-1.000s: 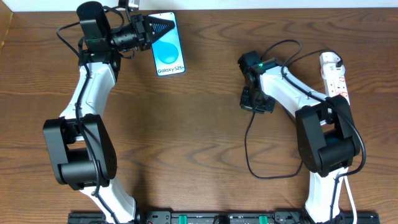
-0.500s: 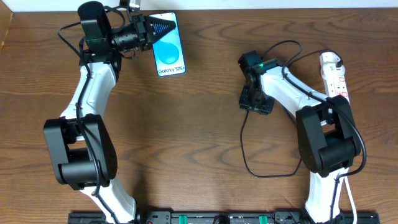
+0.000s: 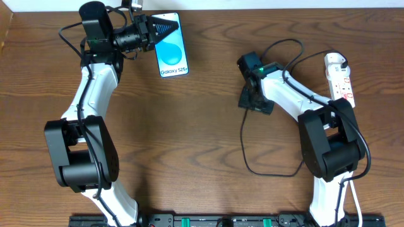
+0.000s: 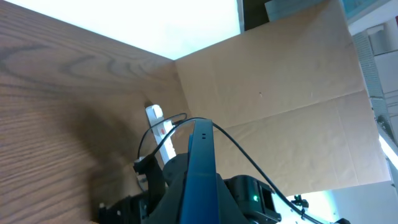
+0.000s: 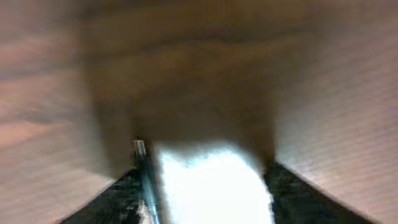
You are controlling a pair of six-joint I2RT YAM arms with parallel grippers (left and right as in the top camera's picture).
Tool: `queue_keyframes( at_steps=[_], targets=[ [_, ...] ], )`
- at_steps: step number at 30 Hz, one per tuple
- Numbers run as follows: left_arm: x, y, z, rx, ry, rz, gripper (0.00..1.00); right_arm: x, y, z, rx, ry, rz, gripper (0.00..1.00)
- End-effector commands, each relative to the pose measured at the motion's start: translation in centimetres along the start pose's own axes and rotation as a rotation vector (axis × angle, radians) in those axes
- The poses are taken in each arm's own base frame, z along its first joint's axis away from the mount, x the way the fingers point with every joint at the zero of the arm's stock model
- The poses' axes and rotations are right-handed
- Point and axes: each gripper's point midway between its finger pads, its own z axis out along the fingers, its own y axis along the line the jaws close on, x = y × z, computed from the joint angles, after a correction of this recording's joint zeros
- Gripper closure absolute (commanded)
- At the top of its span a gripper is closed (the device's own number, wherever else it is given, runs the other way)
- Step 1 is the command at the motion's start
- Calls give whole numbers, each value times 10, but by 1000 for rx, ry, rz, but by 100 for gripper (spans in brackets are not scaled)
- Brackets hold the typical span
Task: Plug charger to phone and switch on socket
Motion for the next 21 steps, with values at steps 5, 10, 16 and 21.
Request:
queue_keyframes(
  at_steps=[5, 10, 16, 21],
  targets=[
    [3, -15, -2, 21, 17, 18, 93, 21, 44, 11, -205, 78, -150, 26],
    [3, -15, -2, 21, 16, 18, 93, 32, 55, 8, -274, 133, -162, 25],
    [3, -15, -2, 21, 17, 18, 93, 39, 68, 2, -359, 155, -269, 24],
    [3, -15, -2, 21, 17, 18, 93, 43, 74, -1, -408, 158, -362, 19]
  ],
)
